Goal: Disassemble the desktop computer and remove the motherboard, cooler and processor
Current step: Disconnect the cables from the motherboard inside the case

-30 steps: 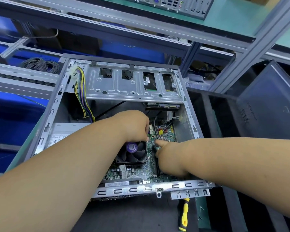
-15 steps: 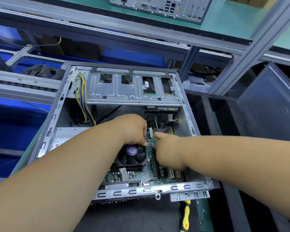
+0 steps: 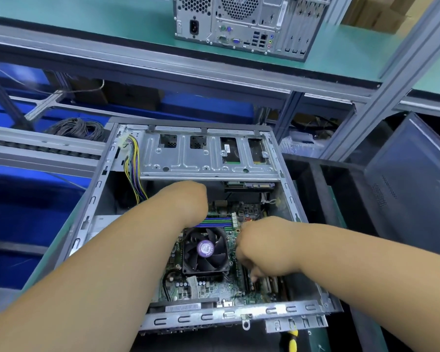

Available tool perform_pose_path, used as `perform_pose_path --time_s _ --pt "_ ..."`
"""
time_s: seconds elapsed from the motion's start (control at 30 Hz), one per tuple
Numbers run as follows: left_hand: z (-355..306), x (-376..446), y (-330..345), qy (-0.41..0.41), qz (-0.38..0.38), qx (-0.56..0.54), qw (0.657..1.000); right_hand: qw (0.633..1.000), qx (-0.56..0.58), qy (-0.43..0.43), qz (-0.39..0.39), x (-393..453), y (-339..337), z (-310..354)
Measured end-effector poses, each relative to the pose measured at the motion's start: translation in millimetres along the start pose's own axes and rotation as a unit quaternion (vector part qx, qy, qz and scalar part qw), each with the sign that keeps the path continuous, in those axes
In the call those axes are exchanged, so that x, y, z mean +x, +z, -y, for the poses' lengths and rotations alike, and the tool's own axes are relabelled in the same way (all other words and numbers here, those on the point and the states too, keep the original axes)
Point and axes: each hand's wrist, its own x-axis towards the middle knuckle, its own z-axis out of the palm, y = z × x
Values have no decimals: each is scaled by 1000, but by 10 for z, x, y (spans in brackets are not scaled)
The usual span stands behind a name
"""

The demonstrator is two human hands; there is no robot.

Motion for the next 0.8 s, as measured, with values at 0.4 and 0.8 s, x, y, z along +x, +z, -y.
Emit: perform_pose_path --time_s 0.4,0.8 --pt "328 -466 -217 12 11 49 999 966 166 57 -191 51 -78 -77" --pt "751 -477 29 16 -130 -111 985 902 339 122 -237 397 -272 57"
